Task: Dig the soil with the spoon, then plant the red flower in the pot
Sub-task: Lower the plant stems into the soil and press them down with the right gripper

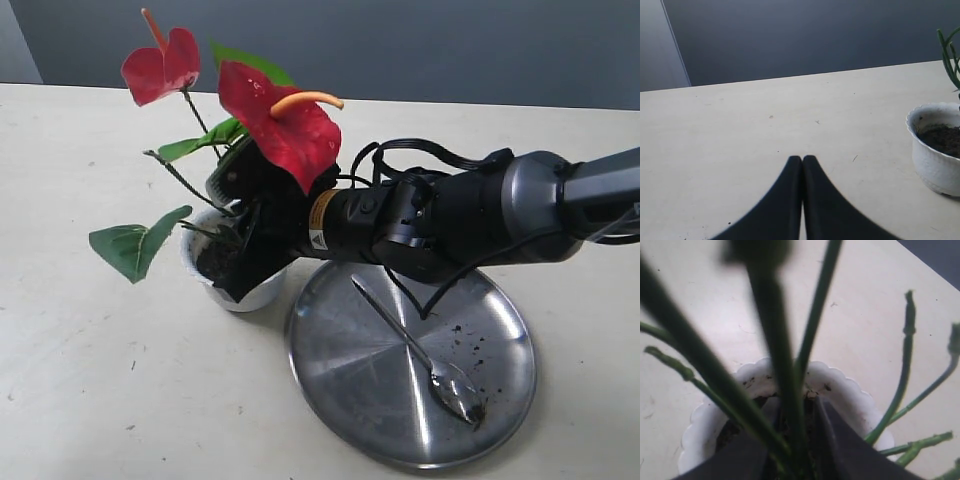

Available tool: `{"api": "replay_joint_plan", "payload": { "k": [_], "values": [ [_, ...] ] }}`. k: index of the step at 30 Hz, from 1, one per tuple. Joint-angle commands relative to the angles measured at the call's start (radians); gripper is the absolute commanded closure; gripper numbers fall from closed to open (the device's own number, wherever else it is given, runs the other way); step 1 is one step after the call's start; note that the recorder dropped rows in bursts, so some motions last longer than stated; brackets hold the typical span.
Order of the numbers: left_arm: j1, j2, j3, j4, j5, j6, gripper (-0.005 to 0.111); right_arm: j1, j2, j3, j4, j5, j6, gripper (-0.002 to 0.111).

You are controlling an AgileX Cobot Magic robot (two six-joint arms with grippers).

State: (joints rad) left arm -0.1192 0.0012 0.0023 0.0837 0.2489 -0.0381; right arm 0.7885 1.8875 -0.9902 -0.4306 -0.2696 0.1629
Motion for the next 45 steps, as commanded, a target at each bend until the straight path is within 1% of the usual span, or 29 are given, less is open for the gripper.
{"api": "replay_joint_plan", "payload": {
  "k": [1, 6, 17, 45],
  "values": [
    [-0.005, -0.001, -0.002, -0.002, -0.009, -0.004, 0.106, 0.002, -0.001, 0.014, -0.002, 0.058, 0.017, 0.083],
    [-0.005, -0.001, -0.002, -0.002, -0.009, -0.004, 0.106, 0.002, -0.007, 0.014, -0.002, 0.060, 0.017, 0.083],
    [-0.005, -0.001, -0.002, 0.000, -0.009, -0.004, 0.106, 0.002, -0.032, 0.014, -0.002, 0.126, 0.044, 0.083],
    [-0.005, -0.001, -0.002, 0.000, -0.009, -0.004, 0.106, 0.010, -0.059, 0.014, -0.004, 0.126, 0.052, 0.083]
  ]
}}
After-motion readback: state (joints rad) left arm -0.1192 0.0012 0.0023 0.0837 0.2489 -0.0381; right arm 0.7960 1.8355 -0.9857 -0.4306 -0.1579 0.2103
